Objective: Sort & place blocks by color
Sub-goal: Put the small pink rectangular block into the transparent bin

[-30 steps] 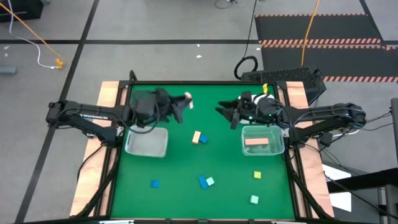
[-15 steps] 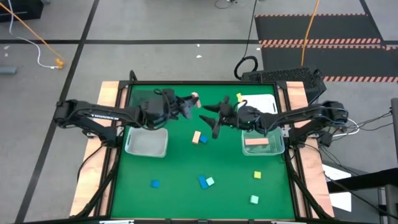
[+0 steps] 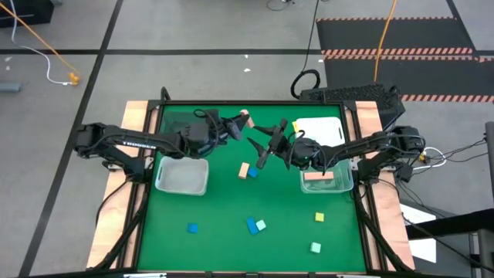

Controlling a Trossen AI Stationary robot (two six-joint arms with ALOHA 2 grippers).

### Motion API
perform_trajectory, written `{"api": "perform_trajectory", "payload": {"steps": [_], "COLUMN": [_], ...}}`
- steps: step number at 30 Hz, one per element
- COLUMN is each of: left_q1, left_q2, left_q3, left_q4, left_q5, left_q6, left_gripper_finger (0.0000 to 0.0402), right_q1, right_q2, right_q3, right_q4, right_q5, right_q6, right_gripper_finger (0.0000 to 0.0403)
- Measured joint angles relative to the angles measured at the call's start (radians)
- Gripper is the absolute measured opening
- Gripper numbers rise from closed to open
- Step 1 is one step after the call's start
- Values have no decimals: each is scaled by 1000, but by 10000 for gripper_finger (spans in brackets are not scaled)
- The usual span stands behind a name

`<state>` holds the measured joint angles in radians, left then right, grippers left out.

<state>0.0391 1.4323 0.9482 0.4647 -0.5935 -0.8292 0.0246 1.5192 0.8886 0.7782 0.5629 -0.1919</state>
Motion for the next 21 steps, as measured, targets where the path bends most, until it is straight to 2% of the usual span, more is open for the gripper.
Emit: {"api": "perform_trajectory", "payload": {"steps": [8,13,21], "left_q1": [-5,-3,0], "left_q2": [15,8,-5], "left_q3": [1,-2,-2], "left_q4": [29,29,51], "left_q5": [6,23,1], "left_q6": [-34,21,42], "left_gripper_finger": [126,126,126], "right_q1": [-1,10,11], "right_q2": [0,-8,-8], "right_q3": [0,2,2], "right_q4": [9,-3,25], "right_q5": [75,179,195], "right_q6": [-63,-99,-121], "right_gripper_finger": [201,201,201]}}
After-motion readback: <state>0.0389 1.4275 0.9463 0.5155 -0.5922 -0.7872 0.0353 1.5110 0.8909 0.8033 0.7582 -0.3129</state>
